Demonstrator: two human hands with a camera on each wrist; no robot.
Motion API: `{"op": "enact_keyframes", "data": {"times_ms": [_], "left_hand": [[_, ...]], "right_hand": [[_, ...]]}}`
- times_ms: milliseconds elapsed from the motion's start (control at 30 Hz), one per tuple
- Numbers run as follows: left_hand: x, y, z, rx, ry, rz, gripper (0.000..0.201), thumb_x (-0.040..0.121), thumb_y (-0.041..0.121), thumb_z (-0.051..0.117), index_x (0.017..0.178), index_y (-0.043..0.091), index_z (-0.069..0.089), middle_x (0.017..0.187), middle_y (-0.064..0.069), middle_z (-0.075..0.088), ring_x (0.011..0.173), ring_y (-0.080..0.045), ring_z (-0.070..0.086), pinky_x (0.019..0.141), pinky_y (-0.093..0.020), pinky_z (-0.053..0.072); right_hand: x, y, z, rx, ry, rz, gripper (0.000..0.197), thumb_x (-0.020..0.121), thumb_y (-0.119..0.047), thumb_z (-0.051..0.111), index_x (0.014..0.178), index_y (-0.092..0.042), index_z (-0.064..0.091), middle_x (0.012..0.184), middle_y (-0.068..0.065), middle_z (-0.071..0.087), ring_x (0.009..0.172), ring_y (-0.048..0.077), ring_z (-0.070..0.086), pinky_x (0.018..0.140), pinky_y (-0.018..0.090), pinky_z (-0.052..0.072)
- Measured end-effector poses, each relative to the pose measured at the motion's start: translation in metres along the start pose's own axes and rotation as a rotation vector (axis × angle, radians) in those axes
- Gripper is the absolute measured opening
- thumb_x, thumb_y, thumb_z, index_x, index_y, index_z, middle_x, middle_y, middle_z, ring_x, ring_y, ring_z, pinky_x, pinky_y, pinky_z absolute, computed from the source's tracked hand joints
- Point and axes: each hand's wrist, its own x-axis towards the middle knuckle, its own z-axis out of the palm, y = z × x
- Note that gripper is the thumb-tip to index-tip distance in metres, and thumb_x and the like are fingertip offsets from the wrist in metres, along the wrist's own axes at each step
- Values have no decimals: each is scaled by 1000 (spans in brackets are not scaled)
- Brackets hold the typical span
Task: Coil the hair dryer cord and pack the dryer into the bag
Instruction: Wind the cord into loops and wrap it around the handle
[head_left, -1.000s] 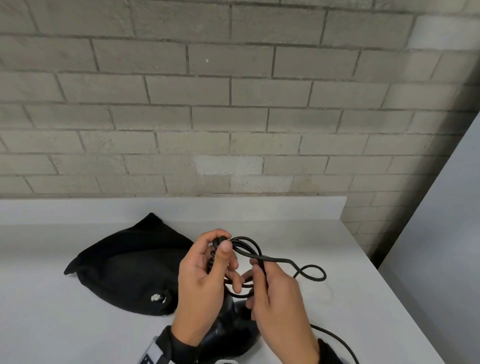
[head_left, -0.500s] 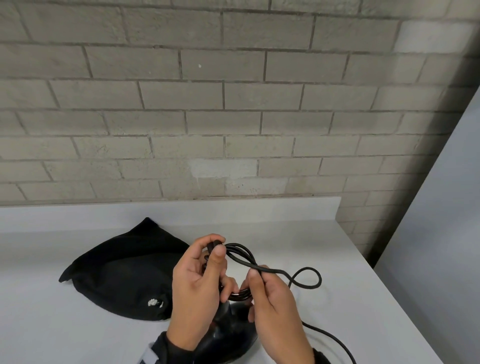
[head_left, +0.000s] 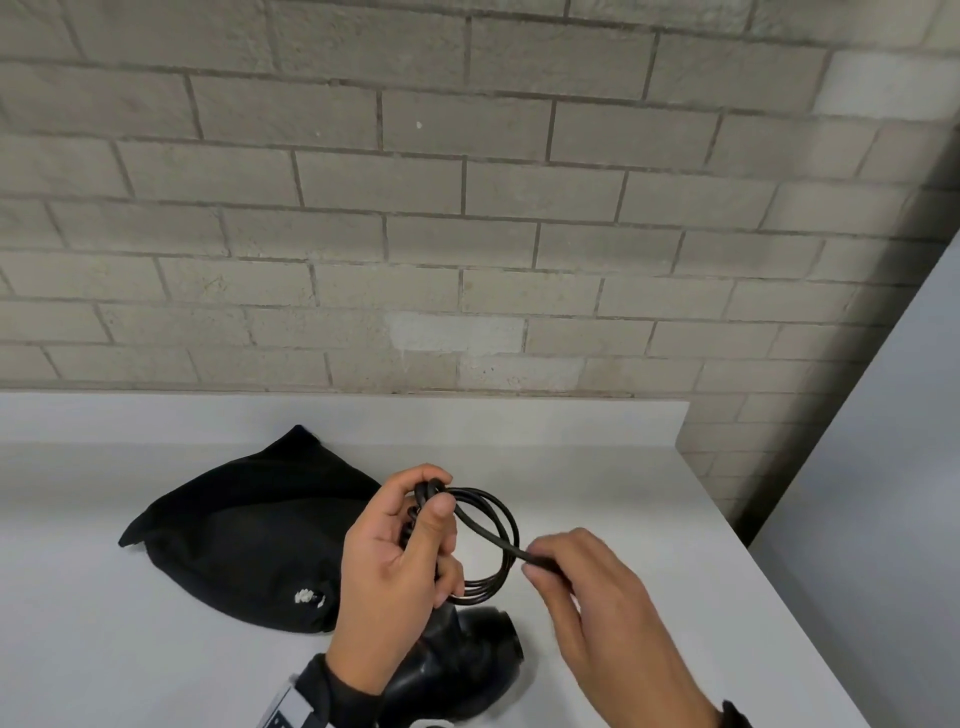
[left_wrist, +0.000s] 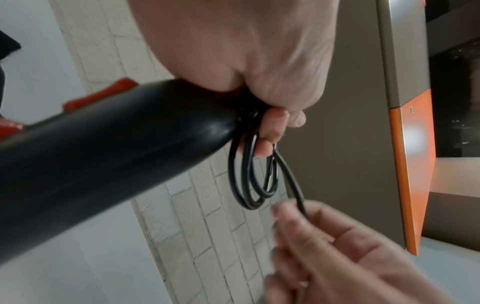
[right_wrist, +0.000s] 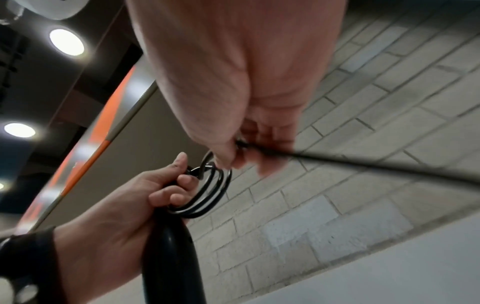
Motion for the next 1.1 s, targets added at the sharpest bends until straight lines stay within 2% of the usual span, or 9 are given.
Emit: {"op": "enact_keyframes", "data": {"times_ms": [133,233,333,500,633,800,900,1033,1100], "left_hand": [[0,0,-1,47,-49,33,35,78,54,70,100,28,67,62,-3,53,36,-14,37,40,-27,39],[-1,1,-2,118,-93,100,44,78,67,66,101,30,65,62,-3,55,38,-10,42,40,-23,39],[-2,-1,-4,210,-135,171,38,83,69,60,102,35,62,62,-1,58,40,-9,44,44,-19,39],[-4,-1,-5,336,-200,244,34,89,67,53,105,38,59,67,3,64,47,-3,53,50,-17,43],[-5,0,-3,360,-218,264,34,88,64,57,110,38,58,66,14,63,50,2,55,53,-13,44],[-5,-3,-4,355,-190,302,33,87,58,64,108,32,60,67,3,63,51,-9,57,49,-24,48],[-6,-4,-2,347,-189,334,32,93,52,59,108,24,60,68,8,66,54,-3,61,54,-16,47],[-5,-5,-1,318,-201,365,38,97,47,55,108,11,62,71,12,66,55,0,61,55,-12,46],[-5,-5,-1,324,-194,382,37,98,47,54,108,12,61,72,10,66,56,-1,61,56,-12,46]], "right_hand": [[15,-17,-15,33,41,-229,18,100,-31,49,102,-20,63,88,-12,50,74,-1,46,67,12,40],[30,-25,-29,117,17,-313,14,98,-25,56,99,-15,65,84,-7,52,70,8,49,63,17,42],[46,-31,-37,202,27,-343,12,95,-20,59,94,-12,68,76,-6,54,67,7,49,63,13,38],[64,-35,-32,382,32,-248,13,94,-23,61,85,-18,69,71,-14,57,64,7,52,62,13,38],[67,-38,-17,484,48,-150,14,93,-22,63,82,-18,71,73,-8,64,71,15,62,65,18,46],[64,-38,-2,611,108,31,18,91,-27,62,75,-24,72,73,-7,69,77,15,66,71,16,48],[62,-36,3,690,77,129,24,92,-26,61,73,-17,72,71,-4,70,73,11,68,70,17,49],[57,-39,6,877,21,292,17,90,-29,61,91,-16,73,75,4,71,60,22,59,61,29,51],[55,-41,5,952,45,356,12,90,-23,64,95,-13,66,74,6,70,51,20,50,54,28,46]]}}
